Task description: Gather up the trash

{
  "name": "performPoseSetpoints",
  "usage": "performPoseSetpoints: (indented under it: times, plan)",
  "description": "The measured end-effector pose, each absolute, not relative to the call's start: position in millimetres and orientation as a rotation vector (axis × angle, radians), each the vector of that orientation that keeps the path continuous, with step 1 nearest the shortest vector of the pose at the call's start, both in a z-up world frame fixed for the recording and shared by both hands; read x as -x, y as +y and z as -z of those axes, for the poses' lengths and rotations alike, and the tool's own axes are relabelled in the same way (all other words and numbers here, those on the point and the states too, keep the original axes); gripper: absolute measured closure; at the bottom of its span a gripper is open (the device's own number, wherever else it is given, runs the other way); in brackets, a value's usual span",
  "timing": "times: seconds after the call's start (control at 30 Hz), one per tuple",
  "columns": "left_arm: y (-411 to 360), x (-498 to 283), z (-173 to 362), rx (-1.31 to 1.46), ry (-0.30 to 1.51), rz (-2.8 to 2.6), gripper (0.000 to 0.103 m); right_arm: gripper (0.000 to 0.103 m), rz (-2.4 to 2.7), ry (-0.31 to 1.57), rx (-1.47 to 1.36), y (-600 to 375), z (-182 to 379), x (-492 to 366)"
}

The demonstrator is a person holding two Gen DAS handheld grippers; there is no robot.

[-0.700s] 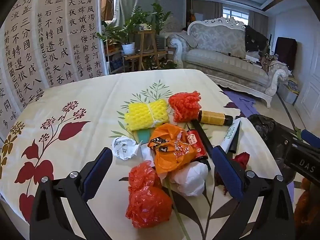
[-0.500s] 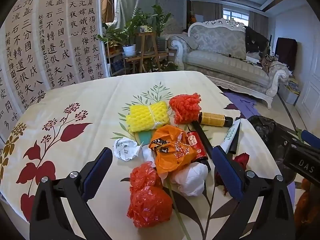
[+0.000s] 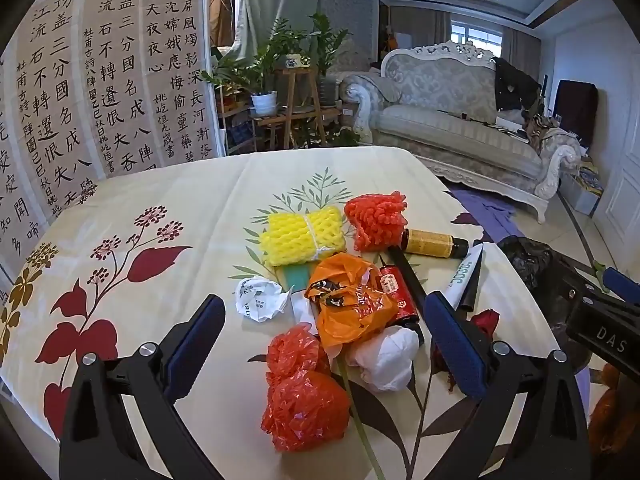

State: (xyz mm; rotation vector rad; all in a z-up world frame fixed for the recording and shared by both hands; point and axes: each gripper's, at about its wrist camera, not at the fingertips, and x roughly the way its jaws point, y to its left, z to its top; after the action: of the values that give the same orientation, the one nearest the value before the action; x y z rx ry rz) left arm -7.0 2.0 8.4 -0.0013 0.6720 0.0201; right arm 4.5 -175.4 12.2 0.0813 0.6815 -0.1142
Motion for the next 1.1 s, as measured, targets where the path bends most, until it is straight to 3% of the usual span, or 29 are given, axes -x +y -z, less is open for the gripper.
performPoseSetpoints:
  times: [1.1]
  plan:
    - [4.5, 3.3, 0.0, 0.013, 0.693, -0.02, 0.006, 0.004, 0.116, 0.688, -0.082, -175.2, -11.2, -5.1]
